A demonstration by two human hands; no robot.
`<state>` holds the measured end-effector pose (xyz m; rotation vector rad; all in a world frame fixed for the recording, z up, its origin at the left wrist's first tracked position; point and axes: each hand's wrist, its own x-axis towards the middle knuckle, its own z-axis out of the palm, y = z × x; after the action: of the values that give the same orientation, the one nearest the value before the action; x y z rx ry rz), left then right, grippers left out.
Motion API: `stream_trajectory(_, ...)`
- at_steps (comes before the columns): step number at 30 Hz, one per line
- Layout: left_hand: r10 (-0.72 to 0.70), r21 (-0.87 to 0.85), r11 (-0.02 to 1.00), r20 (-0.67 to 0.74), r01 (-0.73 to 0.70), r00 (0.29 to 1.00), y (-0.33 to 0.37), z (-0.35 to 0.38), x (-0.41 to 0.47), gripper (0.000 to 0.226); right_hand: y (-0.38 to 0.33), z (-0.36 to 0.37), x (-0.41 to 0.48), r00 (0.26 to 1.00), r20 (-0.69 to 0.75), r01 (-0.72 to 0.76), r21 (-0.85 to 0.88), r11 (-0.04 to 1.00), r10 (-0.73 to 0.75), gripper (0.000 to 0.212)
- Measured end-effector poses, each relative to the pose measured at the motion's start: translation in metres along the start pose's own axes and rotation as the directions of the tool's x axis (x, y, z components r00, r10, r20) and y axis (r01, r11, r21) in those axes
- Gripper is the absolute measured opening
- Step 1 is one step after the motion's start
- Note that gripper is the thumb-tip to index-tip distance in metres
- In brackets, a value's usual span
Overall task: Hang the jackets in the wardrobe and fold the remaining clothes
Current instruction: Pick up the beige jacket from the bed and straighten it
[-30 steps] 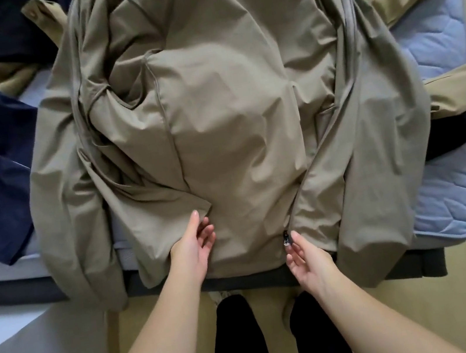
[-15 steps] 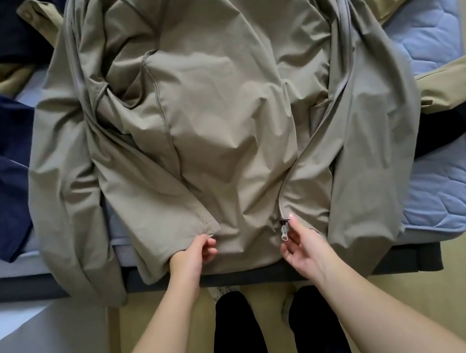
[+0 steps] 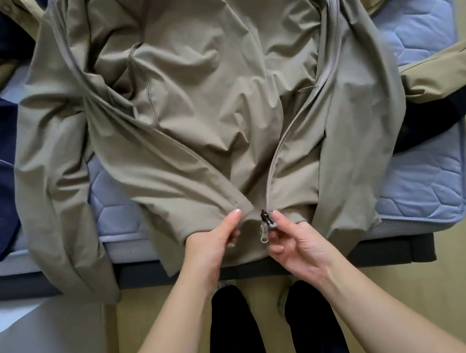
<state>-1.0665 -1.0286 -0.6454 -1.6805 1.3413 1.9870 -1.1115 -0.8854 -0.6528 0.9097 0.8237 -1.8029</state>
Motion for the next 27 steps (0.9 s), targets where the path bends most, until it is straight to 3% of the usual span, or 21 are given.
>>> stream_trajectory(3, 0.084, 0.038, 0.996, 0.049, -0.086, 0.995, 0.015, 0.014, -0.033, 0.016, -0.006, 0.011, -0.012, 0.998, 0.042, 0.043, 0.015, 0.999, -0.043, 0.048)
stream_trajectory(8, 0.197, -0.109, 0.975, 0.012, -0.194, 0.98, 0.031, 0.026, -0.056, 0.017, -0.015, 0.019, -0.023, 0.991, 0.052, 0.115, 0.076, 0.99, -0.119, 0.057)
stream_trajectory(12, 0.268, -0.145, 0.953, -0.006, -0.266, 0.963, 0.036, 0.031, -0.059, 0.013, -0.016, 0.02, -0.03, 0.985, 0.063, 0.159, 0.046, 0.986, -0.162, 0.046)
stream_trajectory(22, 0.367, 0.034, 0.93, -0.027, -0.366, 0.93, 0.033, 0.033, -0.059, 0.037, -0.014, 0.021, -0.037, 0.981, 0.048, 0.189, 0.002, 0.982, -0.189, 0.038)
stream_trajectory(27, 0.421, 0.071, 0.903, 0.044, -0.423, 0.906, 0.036, 0.037, -0.06, 0.024, -0.012, 0.023, -0.042, 0.981, 0.026, 0.194, 0.041, 0.98, -0.195, 0.031)
